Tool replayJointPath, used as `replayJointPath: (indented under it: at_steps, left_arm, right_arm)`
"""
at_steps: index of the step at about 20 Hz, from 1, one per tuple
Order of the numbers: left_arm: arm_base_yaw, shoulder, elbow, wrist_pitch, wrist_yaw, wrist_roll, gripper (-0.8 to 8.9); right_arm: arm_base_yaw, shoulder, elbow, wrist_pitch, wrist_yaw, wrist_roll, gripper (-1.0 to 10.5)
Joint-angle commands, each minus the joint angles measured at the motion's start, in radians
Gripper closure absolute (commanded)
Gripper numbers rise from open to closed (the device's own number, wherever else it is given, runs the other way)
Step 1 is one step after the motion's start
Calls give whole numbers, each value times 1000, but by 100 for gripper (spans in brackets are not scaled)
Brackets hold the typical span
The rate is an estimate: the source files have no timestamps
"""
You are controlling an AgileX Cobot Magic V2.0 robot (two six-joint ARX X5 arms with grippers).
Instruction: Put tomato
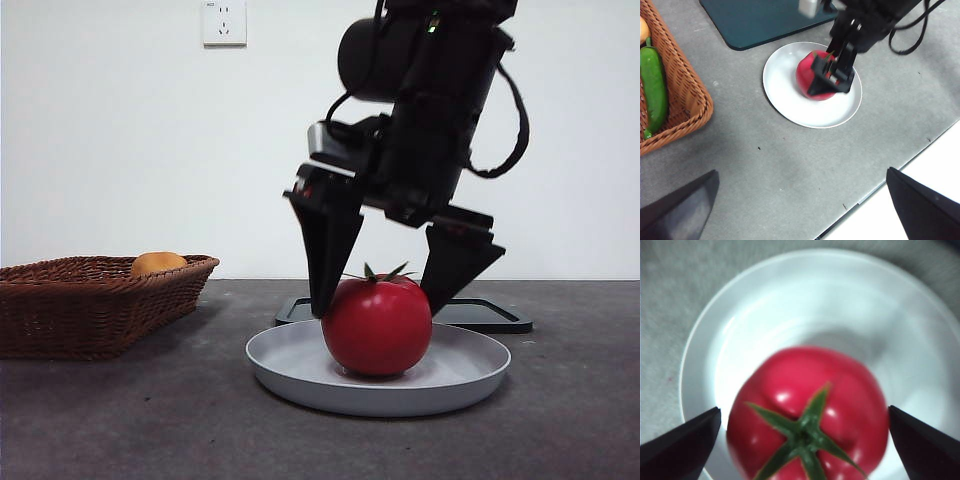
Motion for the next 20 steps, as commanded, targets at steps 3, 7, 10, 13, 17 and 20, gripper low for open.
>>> replayJointPath:
  at_steps: [3,7,10,13,17,20]
  left_arm:
    - [-5,5,8,3,-3,6,278]
    - [-5,5,8,4,-3,11,278]
    - [-5,5,8,4,-3,27,278]
    - [-5,5,8,6,-3,32,278]
    - [-5,5,8,12,-3,34,279]
    - [-5,5,8,35,-3,34,279]
  right_arm:
    - [12,28,22,6,0,3,343]
    - [12,29,22,0,0,10,615]
    - [12,29,22,6,0,14,752]
    - [4,29,66,-18,0,13,753]
    - [-32,29,213,-80,2,-15,753]
    - [-84,54,314,-96,1,-21,753]
